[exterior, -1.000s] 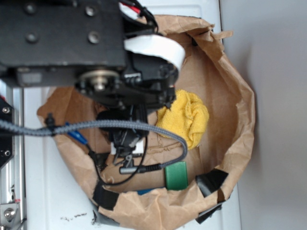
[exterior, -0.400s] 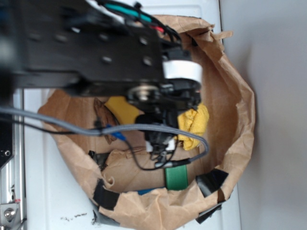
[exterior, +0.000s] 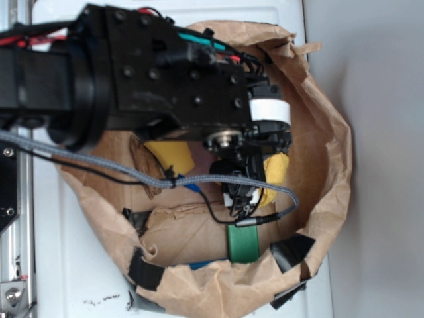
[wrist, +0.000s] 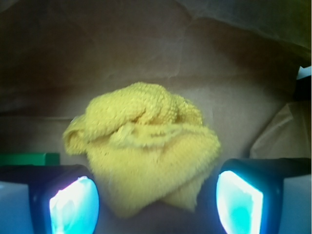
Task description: Grab the yellow cloth.
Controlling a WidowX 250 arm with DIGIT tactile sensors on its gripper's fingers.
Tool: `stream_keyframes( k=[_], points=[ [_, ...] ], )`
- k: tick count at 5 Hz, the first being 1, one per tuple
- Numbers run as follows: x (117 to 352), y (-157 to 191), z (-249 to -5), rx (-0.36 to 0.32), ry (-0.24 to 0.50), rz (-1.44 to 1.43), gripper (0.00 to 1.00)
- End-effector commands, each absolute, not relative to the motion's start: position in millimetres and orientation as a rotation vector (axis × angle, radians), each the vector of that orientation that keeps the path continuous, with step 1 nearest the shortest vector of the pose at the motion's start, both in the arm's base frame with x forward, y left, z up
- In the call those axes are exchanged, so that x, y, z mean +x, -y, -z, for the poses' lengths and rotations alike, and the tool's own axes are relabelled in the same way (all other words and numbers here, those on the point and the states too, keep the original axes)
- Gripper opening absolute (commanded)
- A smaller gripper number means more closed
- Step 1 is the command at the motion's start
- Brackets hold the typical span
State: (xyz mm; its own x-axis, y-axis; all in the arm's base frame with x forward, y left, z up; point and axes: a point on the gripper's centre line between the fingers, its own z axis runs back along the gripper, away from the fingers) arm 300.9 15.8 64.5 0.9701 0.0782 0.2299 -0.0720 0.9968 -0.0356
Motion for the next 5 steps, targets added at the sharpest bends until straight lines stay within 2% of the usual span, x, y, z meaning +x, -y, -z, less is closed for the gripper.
stream_keyframes(
  k=[1, 2, 3, 4, 5],
  points=[
    [307, -14, -60, -0.027, 0.273, -0.064, 1.0],
    [301, -18, -45, -0.052, 0.277, -0.058, 1.0],
    [300, -21, -33, -0.047, 0.271, -0.047, 1.0],
    [306, -22, -25, -0.033, 0.28, -0.058, 0.86],
    [310, -23, -20, -0.016, 0.278, -0.076, 0.0]
  ],
)
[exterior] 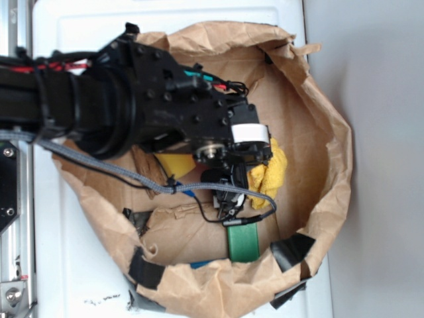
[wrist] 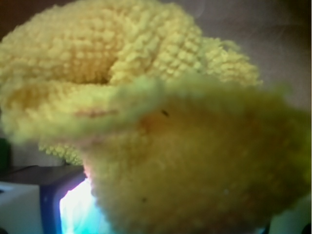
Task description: Grab the yellow cloth.
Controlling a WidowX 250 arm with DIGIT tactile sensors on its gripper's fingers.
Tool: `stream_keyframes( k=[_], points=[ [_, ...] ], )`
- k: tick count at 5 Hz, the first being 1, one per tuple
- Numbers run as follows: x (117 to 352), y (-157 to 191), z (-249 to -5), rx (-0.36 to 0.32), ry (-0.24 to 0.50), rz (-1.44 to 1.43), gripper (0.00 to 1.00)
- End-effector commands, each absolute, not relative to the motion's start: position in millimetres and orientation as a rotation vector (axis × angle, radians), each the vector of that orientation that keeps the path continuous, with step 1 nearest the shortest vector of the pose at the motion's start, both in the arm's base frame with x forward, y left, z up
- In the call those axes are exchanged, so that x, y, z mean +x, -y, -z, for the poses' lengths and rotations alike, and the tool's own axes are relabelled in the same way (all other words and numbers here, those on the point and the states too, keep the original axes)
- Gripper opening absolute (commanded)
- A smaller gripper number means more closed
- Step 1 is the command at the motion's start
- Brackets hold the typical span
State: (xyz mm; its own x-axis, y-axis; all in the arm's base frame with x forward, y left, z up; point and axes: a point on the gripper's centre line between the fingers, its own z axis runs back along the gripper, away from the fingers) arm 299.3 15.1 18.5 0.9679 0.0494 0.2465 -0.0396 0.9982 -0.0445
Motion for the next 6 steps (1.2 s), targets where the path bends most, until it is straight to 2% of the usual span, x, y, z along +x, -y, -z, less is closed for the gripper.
stream_keyframes(
  k=[1, 2, 3, 4, 5, 6],
  points=[
    [307, -24, -24, -0.021, 0.283, -0.077, 0.0],
    [295, -23, -50, -0.057, 0.271, -0.076, 0.0],
    [266, -26, -93, -0.066, 0.254, -0.055, 0.0],
    [266, -24, -144, 0.001, 0.216, -0.036, 0.0],
    [258, -29, -177, -0.009, 0.228, -0.069, 0.0],
    [259, -30, -178, -0.021, 0.25, -0.074, 0.0]
  ],
)
